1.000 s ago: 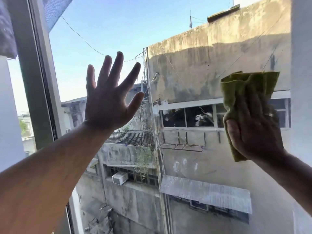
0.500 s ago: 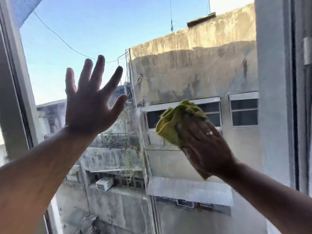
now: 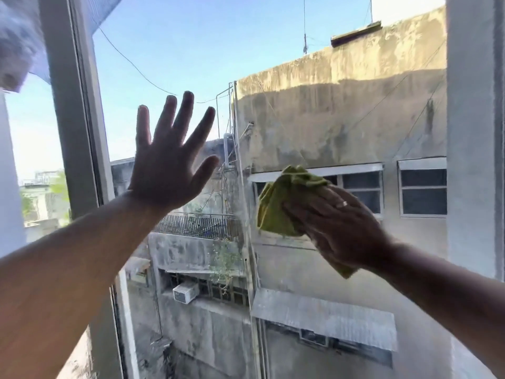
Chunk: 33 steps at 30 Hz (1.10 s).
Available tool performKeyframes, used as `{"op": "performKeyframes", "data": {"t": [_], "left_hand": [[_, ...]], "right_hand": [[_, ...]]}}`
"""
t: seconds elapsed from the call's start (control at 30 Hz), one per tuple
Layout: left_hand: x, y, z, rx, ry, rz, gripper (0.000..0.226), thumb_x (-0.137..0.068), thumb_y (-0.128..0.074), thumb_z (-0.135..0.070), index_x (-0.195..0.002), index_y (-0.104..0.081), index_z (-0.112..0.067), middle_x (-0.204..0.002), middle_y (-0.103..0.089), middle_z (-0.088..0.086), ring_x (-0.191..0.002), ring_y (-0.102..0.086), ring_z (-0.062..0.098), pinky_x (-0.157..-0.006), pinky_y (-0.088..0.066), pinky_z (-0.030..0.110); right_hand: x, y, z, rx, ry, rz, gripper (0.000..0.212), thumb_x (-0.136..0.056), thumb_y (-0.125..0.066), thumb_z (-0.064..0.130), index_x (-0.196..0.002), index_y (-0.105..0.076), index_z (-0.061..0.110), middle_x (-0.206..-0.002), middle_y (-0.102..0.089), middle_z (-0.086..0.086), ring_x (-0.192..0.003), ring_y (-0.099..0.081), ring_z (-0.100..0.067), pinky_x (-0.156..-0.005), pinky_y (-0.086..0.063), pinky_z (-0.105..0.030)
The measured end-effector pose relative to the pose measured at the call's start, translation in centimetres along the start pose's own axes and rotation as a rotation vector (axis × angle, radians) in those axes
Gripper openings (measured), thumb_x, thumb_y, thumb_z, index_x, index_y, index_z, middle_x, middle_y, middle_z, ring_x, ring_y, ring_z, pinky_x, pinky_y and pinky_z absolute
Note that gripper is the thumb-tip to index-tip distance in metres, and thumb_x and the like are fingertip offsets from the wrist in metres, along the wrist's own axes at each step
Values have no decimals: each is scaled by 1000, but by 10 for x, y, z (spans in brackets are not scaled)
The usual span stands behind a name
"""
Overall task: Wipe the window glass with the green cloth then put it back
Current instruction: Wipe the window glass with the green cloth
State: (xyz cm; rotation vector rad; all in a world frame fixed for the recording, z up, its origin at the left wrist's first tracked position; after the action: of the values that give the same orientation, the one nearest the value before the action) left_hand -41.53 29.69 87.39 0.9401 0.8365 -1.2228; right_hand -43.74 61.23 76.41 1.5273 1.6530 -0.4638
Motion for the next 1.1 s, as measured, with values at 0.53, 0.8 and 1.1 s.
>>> {"op": "performKeyframes", "data": {"t": [0.53, 0.8, 1.1], "left_hand": [[4, -8, 18, 73, 81, -13, 67, -101, -21, -62, -161, -16, -34, -170, -11, 19, -156, -11, 41, -125, -10, 61], [5, -8, 19, 67, 67, -1, 69, -101, -16, -63, -162, -18, -32, -170, -11, 19, -156, -11, 41, -125, -11, 61], [4, -13, 20, 71, 69, -45, 68, -101, -16, -64, -161, -18, -33, -170, -12, 18, -157, -12, 39, -125, -12, 61]], "right_hand": [[-10, -14, 37, 44, -158, -4, 63, -98, -46, 31, -157, -28, 19, -163, -31, -10, -152, -29, -29, -127, -20, -48], [-60, -38, 149, -32, -76, 20, 78, -91, -52, 36, -160, -21, 19, -168, -20, -10, -156, -17, -30, -129, -11, -48], [-45, -5, 22, -6, -638, -194, 58, -101, -35, 31, -157, -28, 18, -163, -29, -19, -154, -24, -37, -124, -26, -52]]}}
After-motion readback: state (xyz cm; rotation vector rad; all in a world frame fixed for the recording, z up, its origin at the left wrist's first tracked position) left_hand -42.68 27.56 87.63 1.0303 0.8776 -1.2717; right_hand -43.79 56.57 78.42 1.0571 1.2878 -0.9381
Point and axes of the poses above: each hand's wrist, its own x-axis away from the middle knuckle, its own y-axis out of the back of the hand, z = x × y, the point moved 1 cm from there along -x, towards the middle knuckle
